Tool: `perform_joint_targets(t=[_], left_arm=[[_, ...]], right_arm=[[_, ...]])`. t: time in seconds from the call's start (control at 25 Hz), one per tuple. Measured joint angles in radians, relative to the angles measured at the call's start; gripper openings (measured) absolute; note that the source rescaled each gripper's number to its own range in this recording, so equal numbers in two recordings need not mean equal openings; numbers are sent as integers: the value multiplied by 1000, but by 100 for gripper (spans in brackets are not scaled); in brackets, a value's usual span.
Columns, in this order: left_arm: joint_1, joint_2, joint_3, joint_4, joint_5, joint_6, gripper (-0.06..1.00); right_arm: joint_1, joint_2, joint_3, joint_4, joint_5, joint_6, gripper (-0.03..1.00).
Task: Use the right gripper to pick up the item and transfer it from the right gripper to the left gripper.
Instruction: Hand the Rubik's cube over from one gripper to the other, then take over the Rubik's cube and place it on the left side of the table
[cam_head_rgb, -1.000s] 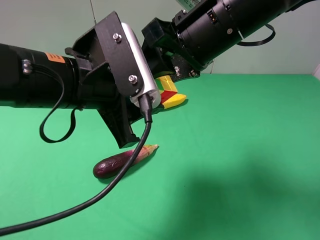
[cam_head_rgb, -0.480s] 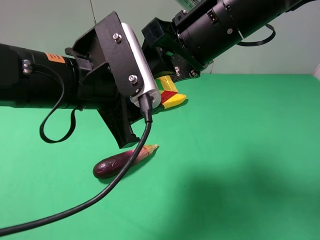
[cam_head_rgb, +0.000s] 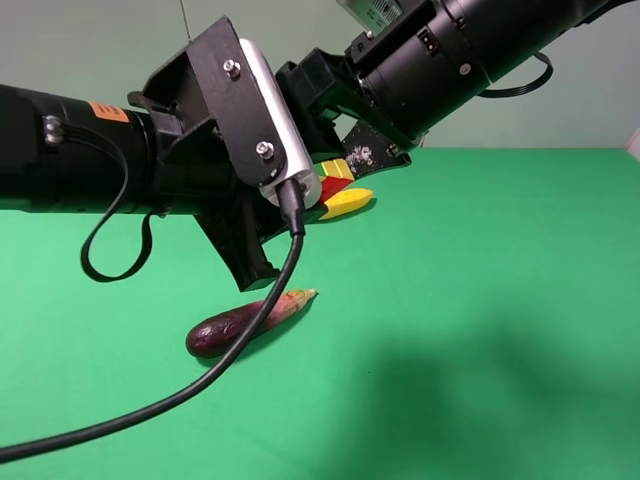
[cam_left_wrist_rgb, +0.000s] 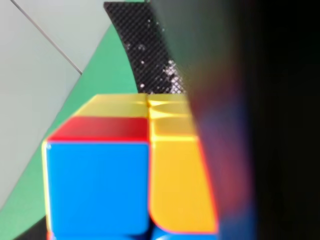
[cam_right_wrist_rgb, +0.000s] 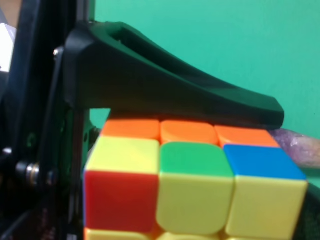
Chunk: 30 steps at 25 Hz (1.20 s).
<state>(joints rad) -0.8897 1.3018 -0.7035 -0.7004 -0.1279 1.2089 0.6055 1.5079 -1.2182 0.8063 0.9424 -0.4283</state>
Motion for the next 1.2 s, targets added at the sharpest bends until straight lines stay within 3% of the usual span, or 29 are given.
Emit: perform_joint_targets(t=[0.68, 0.96, 1.2], left_arm=[[0, 0, 0, 0, 1, -3, 1], [0, 0, 0, 0, 8, -3, 1], [0, 0, 0, -1, 5, -4, 1]], right_arm=[[0, 0, -88, -146, 58, 50, 95], [-6, 0, -88, -153, 100, 54, 95], [-74, -10, -88, -138, 145, 54, 95]])
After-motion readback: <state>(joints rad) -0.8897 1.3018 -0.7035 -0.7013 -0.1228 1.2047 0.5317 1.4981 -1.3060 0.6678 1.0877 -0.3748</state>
